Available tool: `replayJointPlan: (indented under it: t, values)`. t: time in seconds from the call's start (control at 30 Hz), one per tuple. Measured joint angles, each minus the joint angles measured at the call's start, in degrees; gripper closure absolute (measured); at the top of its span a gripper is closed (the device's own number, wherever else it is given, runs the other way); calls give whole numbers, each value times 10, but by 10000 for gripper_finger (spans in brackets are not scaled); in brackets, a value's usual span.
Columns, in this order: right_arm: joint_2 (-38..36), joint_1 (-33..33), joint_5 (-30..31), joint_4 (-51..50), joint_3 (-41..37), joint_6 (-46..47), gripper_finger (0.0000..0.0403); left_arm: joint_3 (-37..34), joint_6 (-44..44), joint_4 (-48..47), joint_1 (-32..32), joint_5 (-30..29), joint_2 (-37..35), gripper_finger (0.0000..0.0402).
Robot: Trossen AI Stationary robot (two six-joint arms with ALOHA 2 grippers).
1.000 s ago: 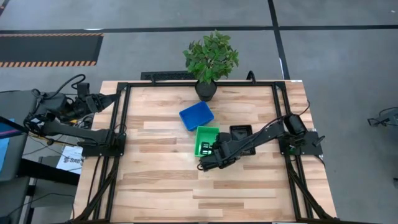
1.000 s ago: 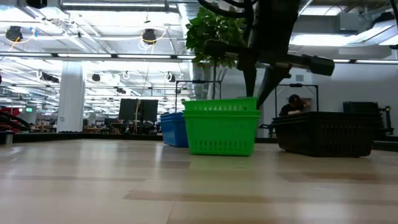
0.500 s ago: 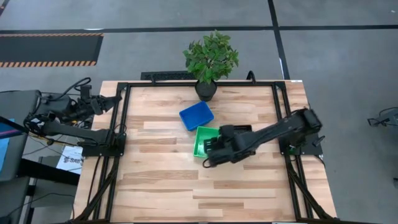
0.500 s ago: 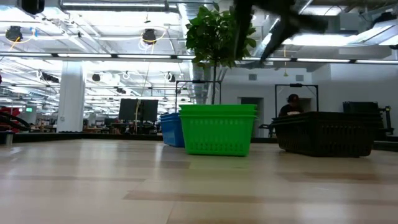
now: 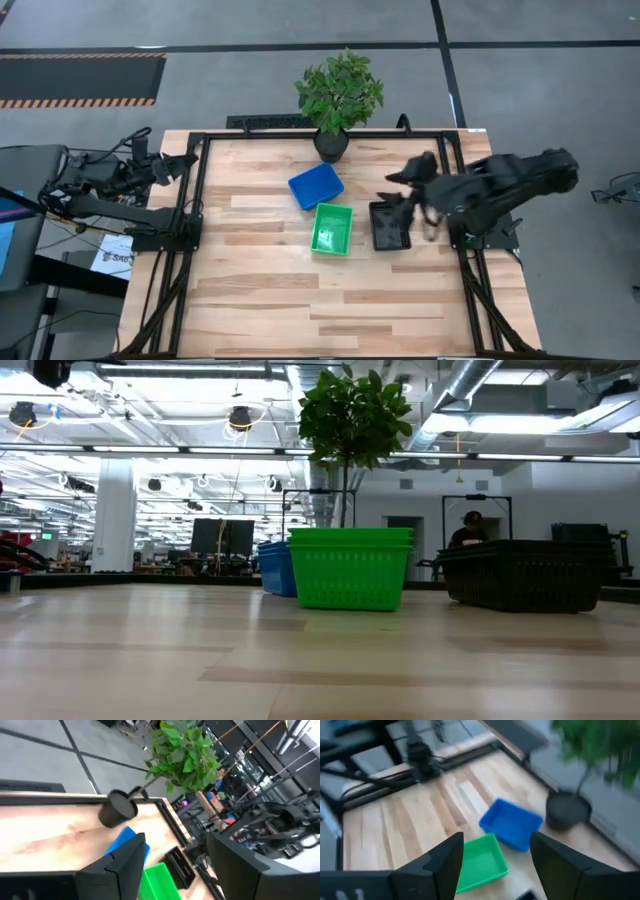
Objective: Stack baskets by color
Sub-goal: Return to Home Position
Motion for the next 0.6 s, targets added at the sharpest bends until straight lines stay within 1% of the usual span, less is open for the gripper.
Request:
replayJointPlan:
  t: [0.03, 0.13, 0.23, 0.3, 0.37, 0.43, 0.53, 0.6]
  values:
    - [-13, 1, 0, 9, 0, -42, 154, 0, 14, 0, 0, -4, 0, 198]
    - [-64, -4, -8, 20, -1, -102, 154, 0, 141, 7, 0, -4, -2, 198]
    - [-121, -3, -3, 28, -13, -136, 154, 2, 201, 36, 0, 24, -18, 198]
    - [-168, 2, -3, 66, -54, -162, 154, 2, 241, 56, 0, 48, -33, 198]
    - [-221, 9, -9, 141, -125, -188, 154, -11, 282, 73, 0, 74, -54, 198]
    - [-285, 14, -15, 243, -227, -207, 154, -30, 316, 93, 0, 82, -78, 198]
    - [-394, 19, -51, 430, -398, -254, 154, -72, 346, 137, 0, 82, -123, 198]
    - [-461, 17, -70, 554, -503, -273, 154, -113, 358, 179, 0, 89, -154, 198]
